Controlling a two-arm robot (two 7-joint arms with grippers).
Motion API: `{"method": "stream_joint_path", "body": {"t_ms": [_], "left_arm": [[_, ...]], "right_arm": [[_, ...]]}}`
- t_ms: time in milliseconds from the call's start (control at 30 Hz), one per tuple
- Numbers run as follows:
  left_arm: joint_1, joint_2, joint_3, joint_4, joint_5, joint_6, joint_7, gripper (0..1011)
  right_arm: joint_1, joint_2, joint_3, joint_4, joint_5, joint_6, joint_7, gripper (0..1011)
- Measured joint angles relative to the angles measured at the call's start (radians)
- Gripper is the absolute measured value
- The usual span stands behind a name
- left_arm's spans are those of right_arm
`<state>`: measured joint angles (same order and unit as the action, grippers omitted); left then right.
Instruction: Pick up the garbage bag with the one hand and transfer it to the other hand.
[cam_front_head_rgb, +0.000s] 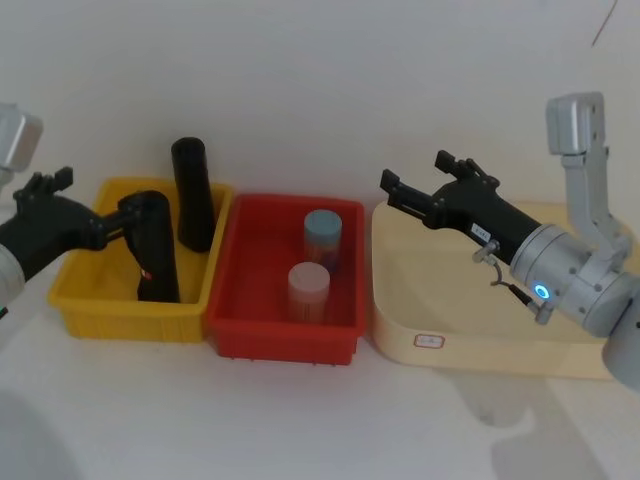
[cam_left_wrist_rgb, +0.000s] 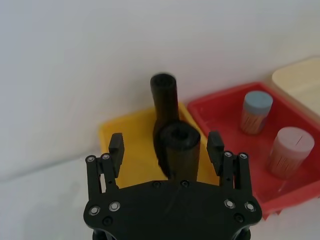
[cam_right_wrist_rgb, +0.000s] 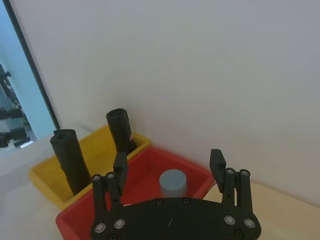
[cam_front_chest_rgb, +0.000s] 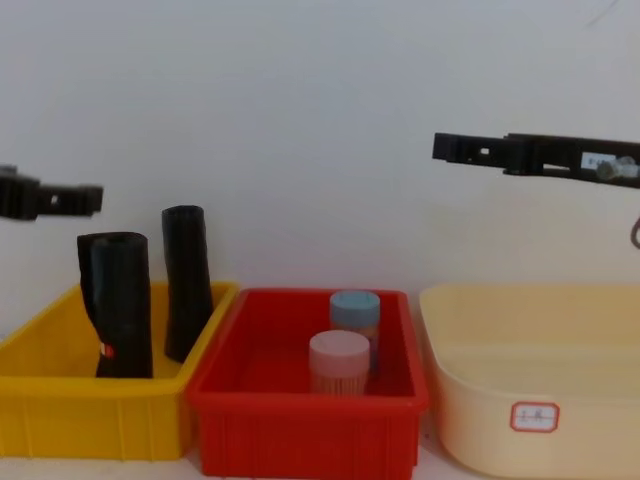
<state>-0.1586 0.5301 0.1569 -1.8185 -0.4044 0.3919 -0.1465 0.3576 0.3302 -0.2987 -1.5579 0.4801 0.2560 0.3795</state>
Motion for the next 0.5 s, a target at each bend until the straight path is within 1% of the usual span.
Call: {"method": "stream_joint_path", "body": {"t_ms": [267,500], "left_arm": [[0.008,-0.015,-0.007,0.053,-0.011,-0.010,-0.016,1001],[-0.012,-0.045,0.001,0.114,-0.017,-0.026,-0.034,1001]], "right_arm": [[0.002,-0.001,-0.006,0.012,0.013,0.007,0.002,1001],[0.000,0.001,-0.016,0.012,0.022,0.012,0.002,1001]]}}
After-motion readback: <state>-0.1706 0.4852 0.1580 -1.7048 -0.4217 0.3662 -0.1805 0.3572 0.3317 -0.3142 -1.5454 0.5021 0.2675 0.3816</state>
